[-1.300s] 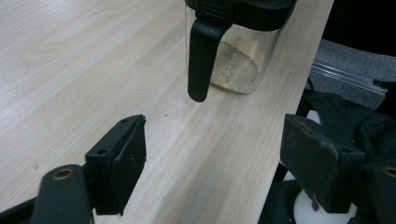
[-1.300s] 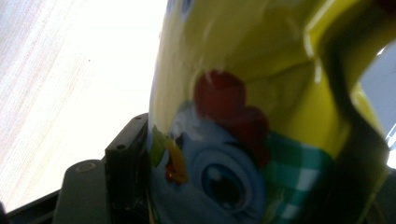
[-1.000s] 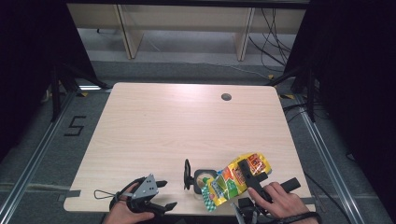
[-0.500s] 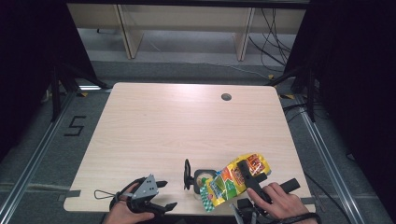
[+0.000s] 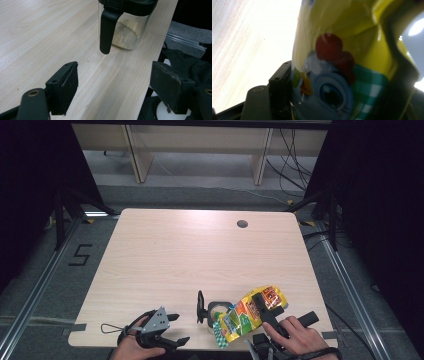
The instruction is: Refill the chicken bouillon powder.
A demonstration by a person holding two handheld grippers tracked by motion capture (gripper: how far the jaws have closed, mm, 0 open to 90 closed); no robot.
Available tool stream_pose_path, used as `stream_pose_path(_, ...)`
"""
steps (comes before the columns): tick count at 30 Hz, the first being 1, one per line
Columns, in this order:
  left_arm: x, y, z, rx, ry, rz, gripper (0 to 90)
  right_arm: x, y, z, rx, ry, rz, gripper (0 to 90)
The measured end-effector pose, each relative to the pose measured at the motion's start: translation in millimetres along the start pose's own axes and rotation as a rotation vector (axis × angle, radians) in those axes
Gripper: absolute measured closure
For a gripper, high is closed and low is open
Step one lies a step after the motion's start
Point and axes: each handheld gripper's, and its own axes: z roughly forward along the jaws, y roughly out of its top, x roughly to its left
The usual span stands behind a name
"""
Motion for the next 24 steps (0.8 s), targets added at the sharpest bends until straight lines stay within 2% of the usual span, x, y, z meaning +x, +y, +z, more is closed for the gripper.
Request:
stream_pose_path(5, 0.0, -0.1, 0.1, -0.001, -0.001, -0.001, 22.4, 0.0, -1.0, 0.1, 0.001, -0.012, -0.003, 31.1)
stream_pose_path(7, 0.0, 0.0, 0.0, 0.000, -0.001, -0.001, 22.4, -1.6, -1.6, -0.8, 0.013, 0.005, -0.016, 31.1)
stream_pose_path(9, 0.0, 0.0, -0.1, 0.000, -0.001, 0.000, 22.4, -0.7, -1.5, -0.8, 0.012, 0.006, 0.002, 31.1)
stream_pose_path(13, -0.1, -0.2, 0.2, -0.006, 0.002, -0.001, 22.4, -0.8, -2.2, -1.2, 0.013, 0.003, 0.003, 31.1)
stream_pose_path(17, -0.1, -0.4, 0.2, -0.007, 0.002, -0.004, 22.4, -0.9, -2.4, -0.7, 0.010, 0.003, -0.002, 31.1)
stream_pose_path(18, -0.1, -0.3, 0.1, -0.008, 0.002, -0.004, 22.4, -1.6, -2.6, -0.8, 0.012, 0.006, -0.016, 31.1)
stream_pose_path(24, 0.1, -0.3, 0.2, -0.010, -0.003, -0.004, 22.4, -0.8, -2.1, -0.6, 0.017, 0.005, -0.014, 31.1)
